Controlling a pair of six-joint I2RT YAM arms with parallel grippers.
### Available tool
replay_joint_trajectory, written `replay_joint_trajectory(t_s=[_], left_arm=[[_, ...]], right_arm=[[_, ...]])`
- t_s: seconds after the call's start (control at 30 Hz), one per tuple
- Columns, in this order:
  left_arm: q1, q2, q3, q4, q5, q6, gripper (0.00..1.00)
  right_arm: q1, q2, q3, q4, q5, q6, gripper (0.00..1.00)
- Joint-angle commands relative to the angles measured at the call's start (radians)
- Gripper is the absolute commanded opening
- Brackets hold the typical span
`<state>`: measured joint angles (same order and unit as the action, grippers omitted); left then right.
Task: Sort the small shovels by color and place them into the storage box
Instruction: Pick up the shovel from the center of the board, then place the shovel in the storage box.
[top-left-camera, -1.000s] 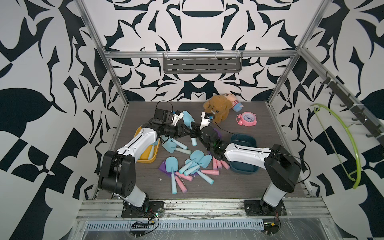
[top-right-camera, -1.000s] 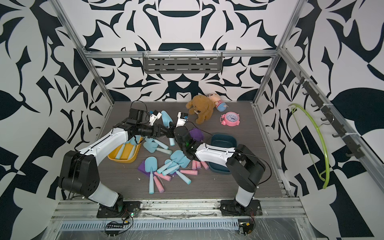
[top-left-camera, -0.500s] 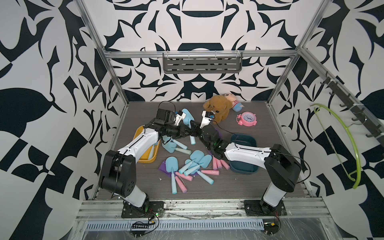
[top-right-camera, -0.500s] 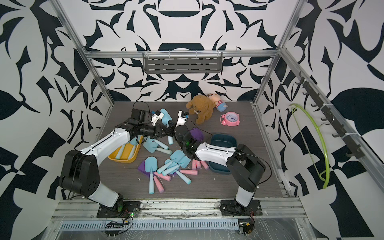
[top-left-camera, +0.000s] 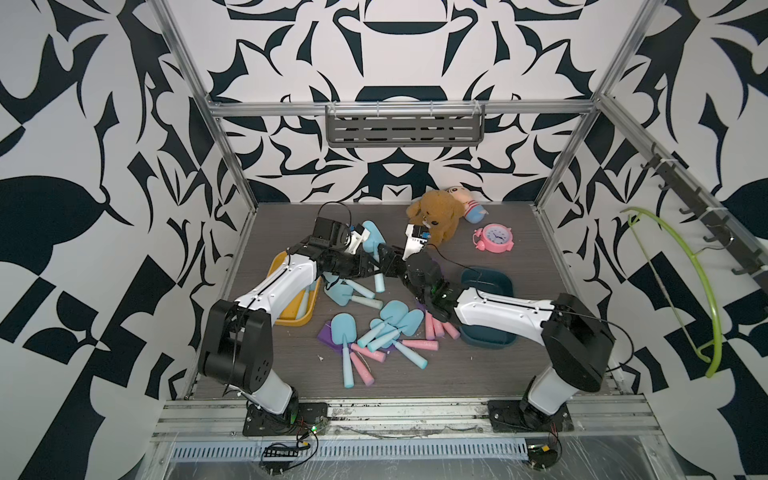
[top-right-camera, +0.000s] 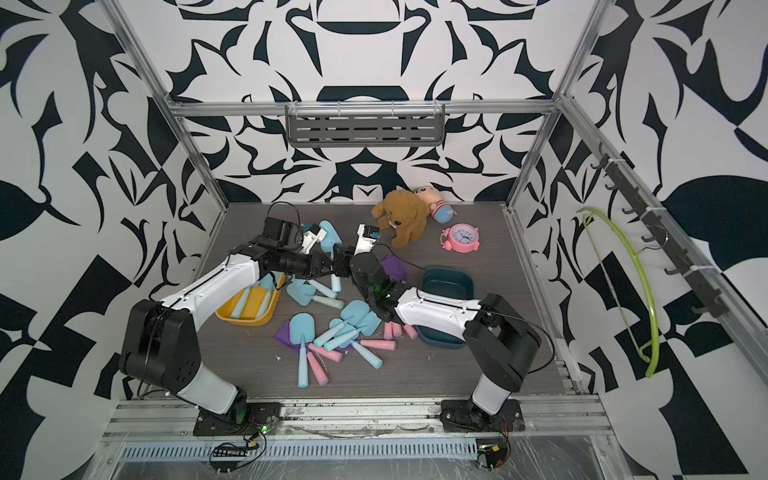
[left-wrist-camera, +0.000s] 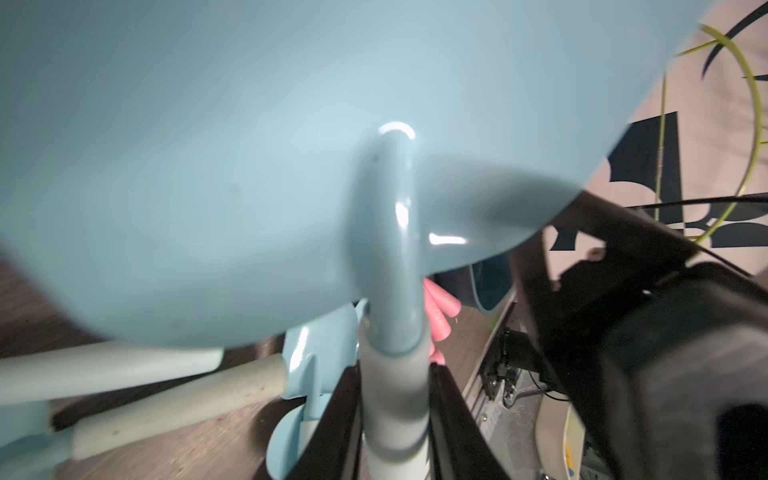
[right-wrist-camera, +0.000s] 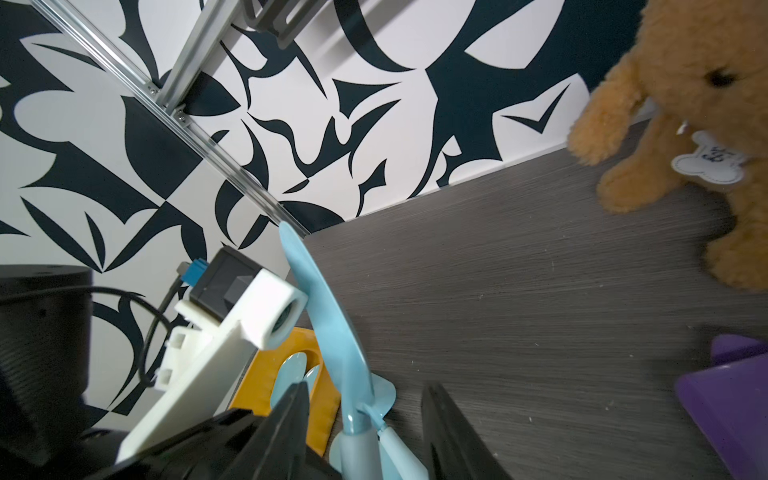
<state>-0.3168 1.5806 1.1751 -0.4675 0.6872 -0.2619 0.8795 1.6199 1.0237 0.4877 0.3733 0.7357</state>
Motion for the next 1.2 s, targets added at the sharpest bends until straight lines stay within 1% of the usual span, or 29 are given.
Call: replay_joint_trajectory(t_s=[0.0, 0.1, 0.17, 0.33, 0.47, 0.57, 0.63, 0.77, 0.93, 1.03, 1.17], left_arm=[[0.054, 0.0, 0.062, -0.198, -0.087, 0.196, 0.0], [0.098, 0.007, 0.107, -0.381, -0.168, 0.336, 0.0], [0.143, 0.003, 0.119, -0.475, -0.207, 0.417, 0.0], [0.312, -0.023, 0.13, -0.645, -0.298, 0.59, 0.0], [0.423, -0.023, 0.153, -0.736, -0.383, 0.689, 0.0], [0.464, -0.01, 0.139, -0.725, -0.495, 0.75, 0.02], [0.47, 0.01, 0.129, -0.702, -0.544, 0.769, 0.03], [0.47, 0.064, 0.132, -0.658, -0.556, 0.758, 0.07], [0.47, 0.15, 0.132, -0.582, -0.62, 0.737, 0.07], [0.47, 0.194, 0.132, -0.555, -0.63, 0.712, 0.08], [0.47, 0.229, 0.132, -0.522, -0.633, 0.677, 0.12]], right_arm=[[0.0, -0.103, -0.015, -0.082, 0.088, -0.08, 0.55], [-0.002, -0.139, -0.025, -0.147, 0.104, -0.143, 0.57], [-0.007, -0.15, -0.025, -0.193, 0.106, -0.168, 0.57], [-0.02, -0.157, -0.042, -0.245, 0.078, -0.202, 0.57], [-0.032, -0.153, -0.066, -0.25, 0.056, -0.202, 0.57], [-0.038, -0.144, -0.077, -0.25, 0.049, -0.203, 0.57], [-0.039, -0.138, -0.079, -0.249, 0.048, -0.212, 0.57], [-0.04, -0.137, -0.076, -0.257, 0.043, -0.236, 0.57], [-0.042, -0.156, -0.075, -0.273, 0.038, -0.252, 0.57], [-0.043, -0.161, -0.08, -0.274, 0.039, -0.255, 0.57], [-0.042, -0.168, -0.088, -0.277, 0.044, -0.257, 0.57]])
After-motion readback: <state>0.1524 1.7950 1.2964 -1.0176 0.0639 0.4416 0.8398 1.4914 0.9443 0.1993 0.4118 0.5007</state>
